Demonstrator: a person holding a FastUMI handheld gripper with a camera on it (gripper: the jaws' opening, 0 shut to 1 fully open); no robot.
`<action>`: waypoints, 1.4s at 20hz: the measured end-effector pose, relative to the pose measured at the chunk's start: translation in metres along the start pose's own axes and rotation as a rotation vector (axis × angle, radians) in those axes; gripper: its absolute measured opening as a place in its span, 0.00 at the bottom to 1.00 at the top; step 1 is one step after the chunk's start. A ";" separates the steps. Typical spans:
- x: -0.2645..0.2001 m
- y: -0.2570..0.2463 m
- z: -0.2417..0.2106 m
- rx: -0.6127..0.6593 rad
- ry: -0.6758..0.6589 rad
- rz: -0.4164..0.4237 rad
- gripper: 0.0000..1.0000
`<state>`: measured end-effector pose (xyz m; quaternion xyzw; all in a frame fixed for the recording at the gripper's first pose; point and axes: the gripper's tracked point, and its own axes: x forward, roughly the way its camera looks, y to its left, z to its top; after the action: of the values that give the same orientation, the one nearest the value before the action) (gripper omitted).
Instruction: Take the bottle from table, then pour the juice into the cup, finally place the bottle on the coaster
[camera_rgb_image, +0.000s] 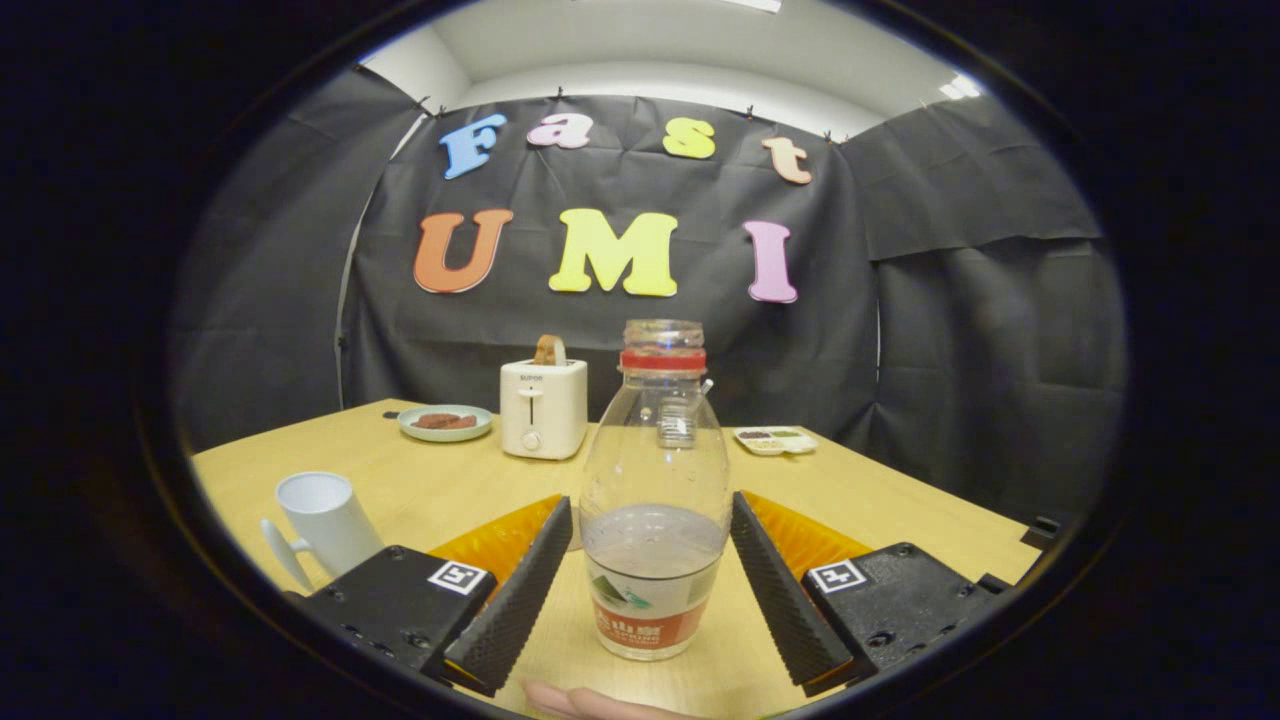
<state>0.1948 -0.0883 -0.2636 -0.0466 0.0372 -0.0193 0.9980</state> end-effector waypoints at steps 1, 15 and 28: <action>0.003 -0.004 -0.003 0.004 0.009 -0.012 1.00; -0.011 -0.007 0.012 0.001 0.012 0.026 0.81; -0.022 -0.004 0.071 -0.274 0.022 0.035 0.82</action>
<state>0.1783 -0.0849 -0.1913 -0.1814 0.0510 0.0026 0.9821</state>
